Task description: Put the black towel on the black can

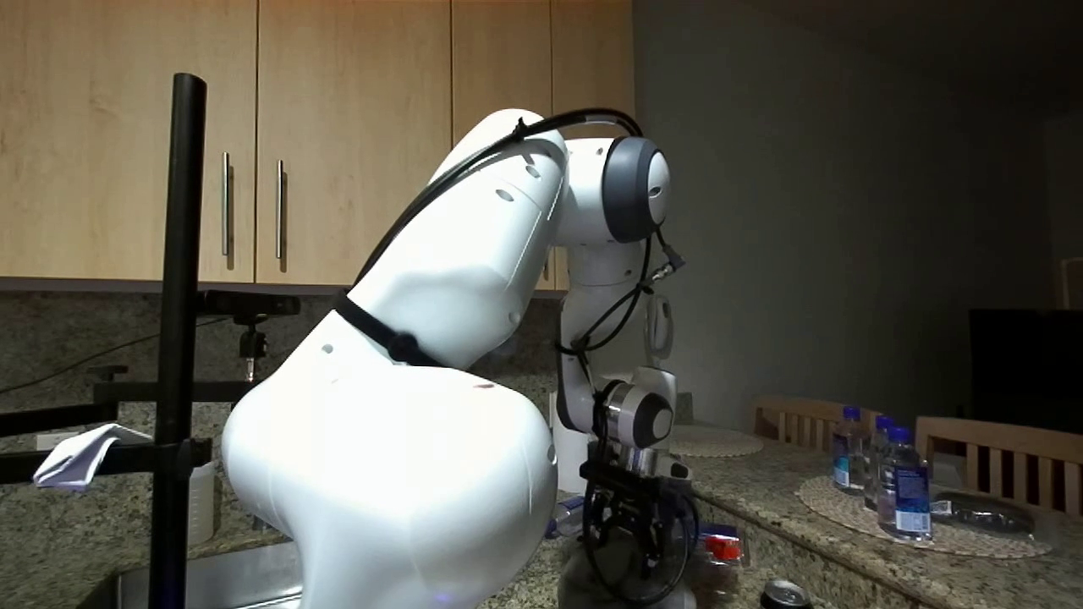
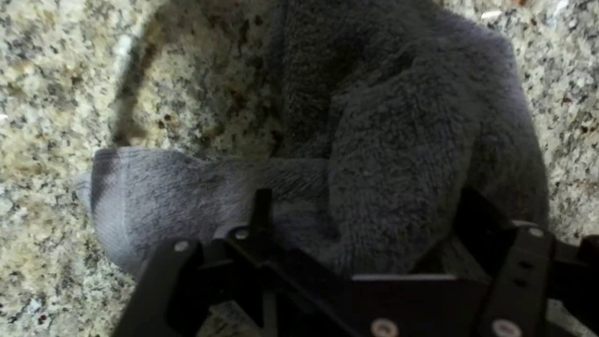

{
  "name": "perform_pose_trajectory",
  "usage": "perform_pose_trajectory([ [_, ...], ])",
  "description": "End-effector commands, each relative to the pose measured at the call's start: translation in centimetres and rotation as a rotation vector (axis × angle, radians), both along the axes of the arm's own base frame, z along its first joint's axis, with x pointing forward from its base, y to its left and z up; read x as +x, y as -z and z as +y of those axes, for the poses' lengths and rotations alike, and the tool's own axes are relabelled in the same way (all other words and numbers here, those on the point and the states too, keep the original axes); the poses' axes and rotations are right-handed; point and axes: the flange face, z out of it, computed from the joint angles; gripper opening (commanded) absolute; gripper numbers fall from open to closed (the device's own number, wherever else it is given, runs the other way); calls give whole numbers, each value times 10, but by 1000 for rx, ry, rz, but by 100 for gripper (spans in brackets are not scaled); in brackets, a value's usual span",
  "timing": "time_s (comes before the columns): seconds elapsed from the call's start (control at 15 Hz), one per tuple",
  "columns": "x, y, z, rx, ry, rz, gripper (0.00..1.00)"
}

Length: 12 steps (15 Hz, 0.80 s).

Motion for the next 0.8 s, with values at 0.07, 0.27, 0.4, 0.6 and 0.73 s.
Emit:
perform_pose_trajectory([
  [0.07,4,7,0,51,3,-40,60],
  [0.27,4,4,0,46,-9,-44,41],
  [0.4,4,1,0,39,-25,-40,28],
  [0.6,2,-6,3,45,-51,-30,10],
  [0.73,-2,-10,7,70,-88,0,8],
])
